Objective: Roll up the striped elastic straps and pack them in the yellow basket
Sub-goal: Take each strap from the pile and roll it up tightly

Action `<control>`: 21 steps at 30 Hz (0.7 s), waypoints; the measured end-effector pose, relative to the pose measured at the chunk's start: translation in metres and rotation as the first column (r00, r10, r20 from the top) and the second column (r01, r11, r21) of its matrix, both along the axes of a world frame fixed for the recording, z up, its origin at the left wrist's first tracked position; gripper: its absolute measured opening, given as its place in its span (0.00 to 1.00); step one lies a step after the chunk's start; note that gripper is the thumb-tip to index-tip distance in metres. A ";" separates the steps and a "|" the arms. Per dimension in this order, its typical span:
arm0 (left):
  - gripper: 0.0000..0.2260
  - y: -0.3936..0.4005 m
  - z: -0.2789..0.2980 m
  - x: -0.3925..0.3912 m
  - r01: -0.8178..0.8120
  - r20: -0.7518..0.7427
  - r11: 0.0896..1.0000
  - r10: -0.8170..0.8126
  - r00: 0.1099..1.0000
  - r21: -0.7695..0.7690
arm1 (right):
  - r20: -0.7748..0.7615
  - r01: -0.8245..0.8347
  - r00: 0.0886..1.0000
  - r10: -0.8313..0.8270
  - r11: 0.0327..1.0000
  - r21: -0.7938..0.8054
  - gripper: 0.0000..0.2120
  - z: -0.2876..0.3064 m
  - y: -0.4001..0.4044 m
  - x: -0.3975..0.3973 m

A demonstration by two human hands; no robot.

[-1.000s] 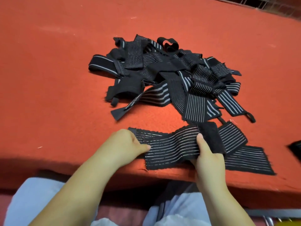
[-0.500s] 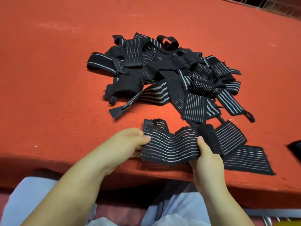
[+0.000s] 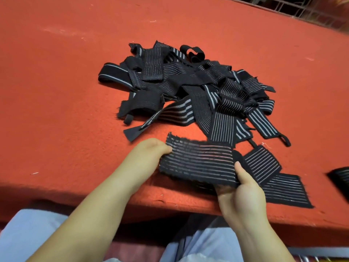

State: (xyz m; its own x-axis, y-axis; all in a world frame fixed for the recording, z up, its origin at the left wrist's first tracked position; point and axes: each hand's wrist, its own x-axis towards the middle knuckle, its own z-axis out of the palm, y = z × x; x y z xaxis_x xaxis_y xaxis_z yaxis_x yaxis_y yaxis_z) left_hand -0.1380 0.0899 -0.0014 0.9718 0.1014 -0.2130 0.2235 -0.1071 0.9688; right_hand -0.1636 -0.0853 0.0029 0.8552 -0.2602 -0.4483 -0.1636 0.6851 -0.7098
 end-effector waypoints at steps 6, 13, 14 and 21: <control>0.09 -0.014 0.042 -0.013 0.089 0.113 0.894 -0.044 0.993 -0.439 | 0.164 -0.293 0.952 0.259 0.925 0.242 0.19 0.019 -0.002 -0.001; 0.07 -0.035 0.039 -0.022 0.275 0.200 0.925 -0.227 0.953 -0.262 | 0.273 -0.483 0.852 0.448 0.872 0.075 0.35 0.009 0.014 -0.005; 0.07 -0.031 0.037 -0.021 0.279 0.194 0.931 -0.236 0.952 -0.235 | 0.242 -0.443 0.873 0.424 0.896 0.030 0.33 0.008 0.013 -0.005; 0.05 0.021 -0.018 0.006 0.061 -0.039 0.825 -0.047 0.998 0.561 | 0.066 -0.181 0.982 0.176 0.980 0.080 0.07 0.009 -0.003 0.001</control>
State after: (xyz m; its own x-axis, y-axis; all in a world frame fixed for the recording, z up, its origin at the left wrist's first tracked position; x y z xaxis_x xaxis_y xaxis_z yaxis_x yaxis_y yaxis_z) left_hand -0.1320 0.1105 -0.0199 0.9748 0.1582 -0.1572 0.2226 -0.6438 0.7322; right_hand -0.1630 -0.0880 0.0123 0.9096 -0.0639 -0.4105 -0.2490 0.7071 -0.6619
